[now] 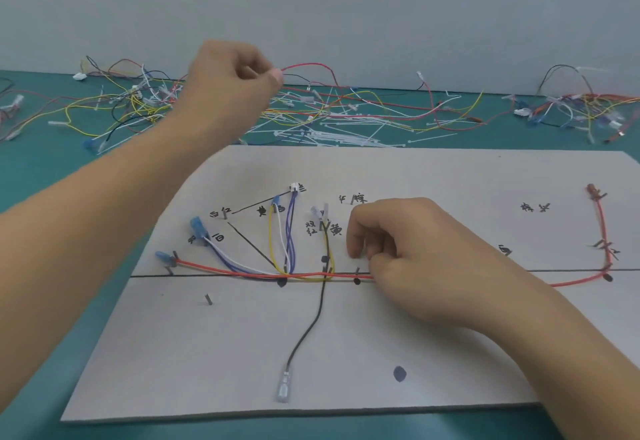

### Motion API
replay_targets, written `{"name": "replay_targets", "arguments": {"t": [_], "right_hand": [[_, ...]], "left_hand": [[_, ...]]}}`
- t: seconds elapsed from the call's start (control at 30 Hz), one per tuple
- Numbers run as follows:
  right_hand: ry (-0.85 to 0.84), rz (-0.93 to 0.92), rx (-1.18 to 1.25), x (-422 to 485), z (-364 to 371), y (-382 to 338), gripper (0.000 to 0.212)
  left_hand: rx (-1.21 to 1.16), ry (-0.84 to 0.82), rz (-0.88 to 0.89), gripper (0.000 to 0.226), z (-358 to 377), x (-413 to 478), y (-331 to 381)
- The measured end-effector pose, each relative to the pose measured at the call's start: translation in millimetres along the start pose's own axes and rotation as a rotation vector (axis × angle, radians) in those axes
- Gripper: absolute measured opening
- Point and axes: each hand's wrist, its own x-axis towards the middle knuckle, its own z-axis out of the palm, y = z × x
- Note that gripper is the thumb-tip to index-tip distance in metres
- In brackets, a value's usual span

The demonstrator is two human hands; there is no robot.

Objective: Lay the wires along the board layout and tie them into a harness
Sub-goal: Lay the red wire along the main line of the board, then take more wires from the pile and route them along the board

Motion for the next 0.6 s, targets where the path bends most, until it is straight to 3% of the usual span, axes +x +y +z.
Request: {"name": "replay_targets", "arguments": {"t": [0.13,0.3,0.6], "right_hand": [[0.081,0.046,0.026,3.2,-1.7,4.9,0.028],[0.166,0.114,0.084,7.6,-2.8,11.4,0.025],[0.229,0.178,0.352,14.1,-10.5,3.2,0.053]], "left_hand": [[-0.001,-0.070,0.127,0.008,-5.1,-39.3,24.3],[0.214,-0.277,0.276,0.016,11.6,-79.2,23.7],[0.382,-0.397,0.482,0.032,18.7,-92.9,34.2]]}}
